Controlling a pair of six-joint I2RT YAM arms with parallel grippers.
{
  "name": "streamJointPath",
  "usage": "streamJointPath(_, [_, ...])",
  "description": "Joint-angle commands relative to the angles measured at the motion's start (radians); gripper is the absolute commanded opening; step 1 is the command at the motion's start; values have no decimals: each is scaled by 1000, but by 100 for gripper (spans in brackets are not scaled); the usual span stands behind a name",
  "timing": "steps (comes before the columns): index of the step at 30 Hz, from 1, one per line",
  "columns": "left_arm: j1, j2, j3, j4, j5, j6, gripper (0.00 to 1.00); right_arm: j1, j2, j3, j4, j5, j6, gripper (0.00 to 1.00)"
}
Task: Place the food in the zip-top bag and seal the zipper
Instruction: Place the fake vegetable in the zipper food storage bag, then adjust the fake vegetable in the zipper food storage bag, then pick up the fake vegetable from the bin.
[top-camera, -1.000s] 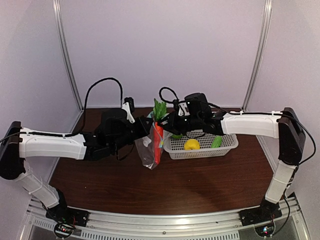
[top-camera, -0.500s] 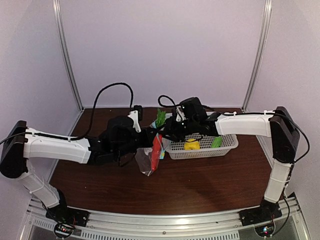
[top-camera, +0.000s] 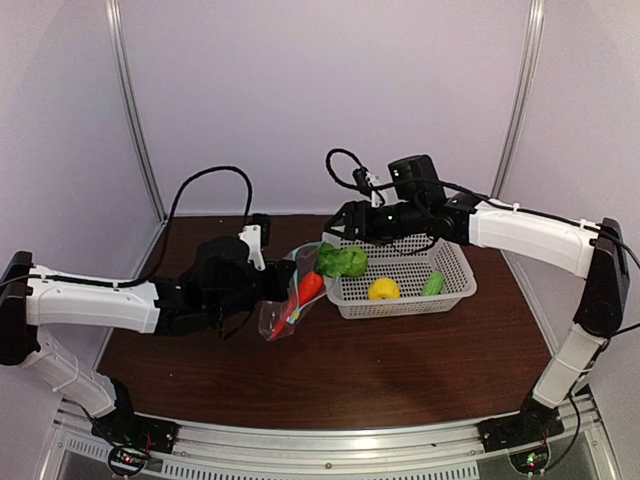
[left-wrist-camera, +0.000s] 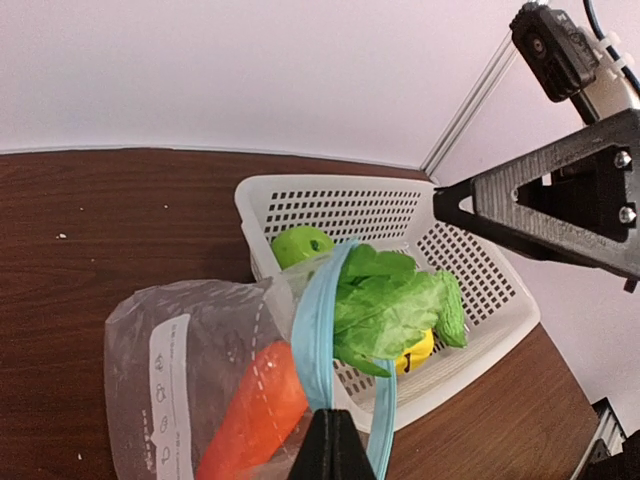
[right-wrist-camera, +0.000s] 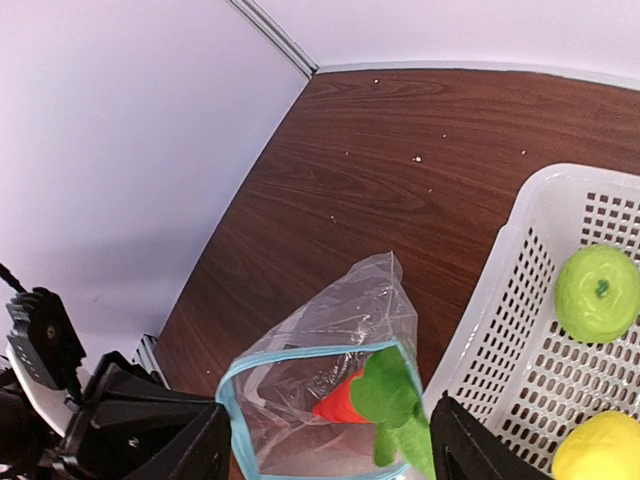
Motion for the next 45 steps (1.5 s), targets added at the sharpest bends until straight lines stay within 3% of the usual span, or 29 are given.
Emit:
streamJointPath(1, [-2, -68, -31, -1, -33, 18, 0, -2, 2, -30, -63, 53, -98, 62])
streamJointPath(3, [-3, -85, -43, 6, -33, 5, 0, 11, 14, -35, -50, 52, -108, 58])
streamJointPath(18, [-3, -91, -82, 79, 19, -14, 0, 88, 266, 167, -109, 235, -245, 53])
streamJointPath(20, [-3, -83, -82, 73, 14, -26, 0, 86, 301, 228, -147, 222, -307, 57])
streamJointPath(23, [-3, -85, -78, 40, -10, -32, 0, 59, 281, 309, -229, 56, -471, 67])
streamJointPath(26, [0, -95, -63, -30, -52, -29, 0, -6, 204, 352, -385, -67, -628, 85])
streamJointPath(30, [8, -117, -79, -59, -62, -33, 0, -140, 101, 351, -567, -233, -781, 97])
streamJointPath(33, [14, -136, -93, -70, -58, -37, 0, -254, 65, 347, -723, -286, -979, 92])
streamJointPath(36, [18, -158, -96, -95, -41, -47, 0, -366, 105, 384, -854, -165, -1049, 79])
streamJointPath(37, [20, -164, -94, -109, -39, -51, 0, -395, 132, 399, -881, -94, -1025, 71])
streamJointPath(39, [20, -182, -89, -142, -43, -60, 0, -440, 165, 378, -888, 14, -939, 69])
streamJointPath(45, [20, -238, -108, -168, -72, -60, 0, -496, 184, 192, -819, 38, -735, 64])
